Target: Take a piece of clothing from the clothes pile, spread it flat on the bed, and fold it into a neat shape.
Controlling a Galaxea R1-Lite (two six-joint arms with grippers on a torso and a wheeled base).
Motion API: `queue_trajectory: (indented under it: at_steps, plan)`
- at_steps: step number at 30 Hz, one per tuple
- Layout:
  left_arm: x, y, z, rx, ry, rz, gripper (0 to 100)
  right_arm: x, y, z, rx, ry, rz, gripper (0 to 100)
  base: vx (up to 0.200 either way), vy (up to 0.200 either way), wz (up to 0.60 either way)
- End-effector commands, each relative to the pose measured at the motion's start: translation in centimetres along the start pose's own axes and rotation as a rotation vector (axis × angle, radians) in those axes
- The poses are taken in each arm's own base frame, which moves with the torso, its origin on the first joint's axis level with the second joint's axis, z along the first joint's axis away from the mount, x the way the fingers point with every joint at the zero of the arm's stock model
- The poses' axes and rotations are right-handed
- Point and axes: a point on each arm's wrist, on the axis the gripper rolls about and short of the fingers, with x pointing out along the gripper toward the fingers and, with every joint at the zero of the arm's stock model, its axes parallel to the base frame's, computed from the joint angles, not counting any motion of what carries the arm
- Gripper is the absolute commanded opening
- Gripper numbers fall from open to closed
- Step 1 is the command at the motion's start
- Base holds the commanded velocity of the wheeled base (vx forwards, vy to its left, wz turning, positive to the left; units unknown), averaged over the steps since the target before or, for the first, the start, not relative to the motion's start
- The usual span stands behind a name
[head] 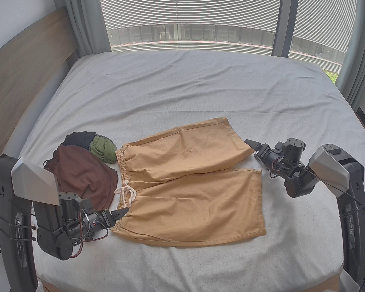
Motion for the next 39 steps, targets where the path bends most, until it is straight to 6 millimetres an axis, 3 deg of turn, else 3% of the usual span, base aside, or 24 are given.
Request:
queue_trajectory:
  at_steps: [1,6,7,17,26,39]
  plan:
    - [0.0,0.0,0.0,0.0,-0.002,-0.002,100,0.8,-0.6,-0.9,0.009,0.012,0.0,100,0.0,0.0,0.0]
    - [0.0,-0.1,0.1,0.0,-0.004,-0.002,100,1.0,-0.7,-1.3,0.016,0.018,-0.001,100,0.0,0.0,0.0]
    - [0.0,-0.1,0.1,0.002,-0.005,-0.003,100,1.0,-0.7,-1.4,0.015,0.012,-0.004,0,0.0,0.0,0.0]
    - [0.0,-0.1,0.1,0.002,-0.004,-0.002,100,1.0,-1.5,-2.2,0.017,-0.016,-0.038,0,0.0,0.0,0.0]
    - [0.0,-0.1,0.1,0.004,-0.005,-0.003,100,-0.7,-2.5,-2.9,-0.018,0.017,-0.106,0,0.0,0.0,0.0]
    - [-0.1,-0.1,0.0,0.002,0.002,0.001,100,-1.3,-2.3,-2.2,-0.042,-0.018,-0.084,0,0.0,0.0,0.0]
